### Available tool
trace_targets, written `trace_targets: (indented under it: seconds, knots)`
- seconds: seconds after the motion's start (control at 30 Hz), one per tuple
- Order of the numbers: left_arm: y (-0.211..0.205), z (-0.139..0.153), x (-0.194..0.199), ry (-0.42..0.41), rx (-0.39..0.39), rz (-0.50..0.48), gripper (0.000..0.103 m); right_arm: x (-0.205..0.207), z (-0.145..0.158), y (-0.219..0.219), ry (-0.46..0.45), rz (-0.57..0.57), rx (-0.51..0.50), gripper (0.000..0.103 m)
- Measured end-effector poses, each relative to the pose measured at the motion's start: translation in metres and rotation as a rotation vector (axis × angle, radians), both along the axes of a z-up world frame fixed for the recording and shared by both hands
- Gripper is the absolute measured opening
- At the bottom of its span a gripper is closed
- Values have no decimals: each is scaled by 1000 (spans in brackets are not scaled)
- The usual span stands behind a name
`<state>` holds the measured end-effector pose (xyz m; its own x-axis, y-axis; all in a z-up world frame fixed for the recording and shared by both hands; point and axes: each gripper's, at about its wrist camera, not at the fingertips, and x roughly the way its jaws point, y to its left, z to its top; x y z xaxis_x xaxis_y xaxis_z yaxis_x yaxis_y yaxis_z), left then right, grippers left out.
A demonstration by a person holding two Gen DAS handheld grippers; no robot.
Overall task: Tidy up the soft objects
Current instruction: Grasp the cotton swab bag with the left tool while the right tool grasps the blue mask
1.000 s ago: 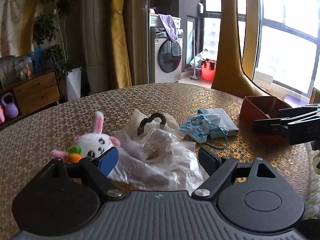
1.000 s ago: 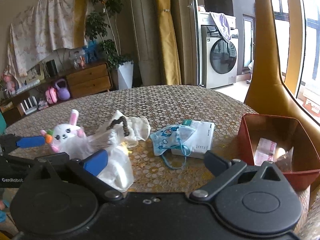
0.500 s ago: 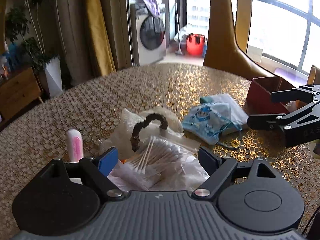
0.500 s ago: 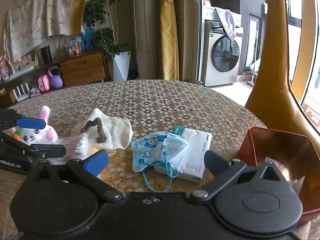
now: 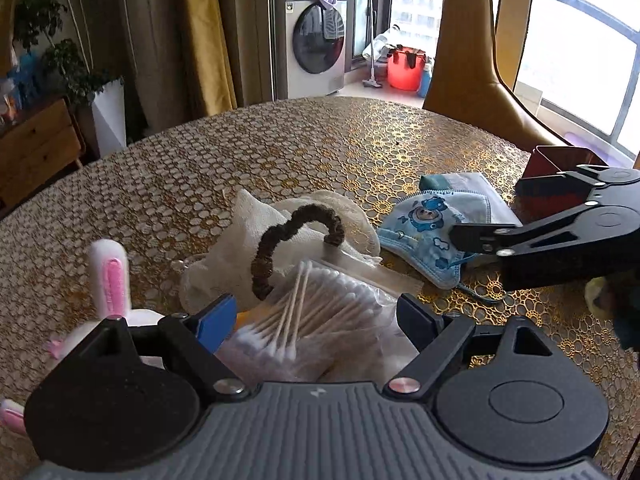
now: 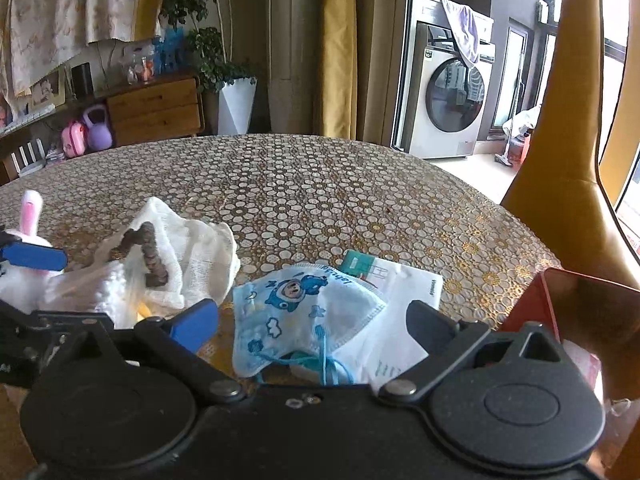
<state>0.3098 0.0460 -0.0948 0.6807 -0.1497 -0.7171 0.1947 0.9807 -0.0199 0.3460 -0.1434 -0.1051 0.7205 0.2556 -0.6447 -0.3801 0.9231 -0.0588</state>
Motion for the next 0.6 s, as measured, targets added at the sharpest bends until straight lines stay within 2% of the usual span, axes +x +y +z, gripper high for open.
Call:
trace_targets:
  seconds: [0.13, 0.3, 0.43, 0.6]
  knots:
    - [-1, -10, 6, 35, -11, 10, 87, 8, -7, 5, 2, 1, -8, 100]
    - [-2, -13, 7, 34, -7, 16, 87, 14, -19, 11, 5, -3, -42, 96]
    - [-1, -12, 5, 21, -25, 28, 87, 14, -26, 11, 4, -23, -67, 82]
    - [0, -12, 1, 12, -29, 41, 79, 11, -30, 13, -25, -31, -114, 66]
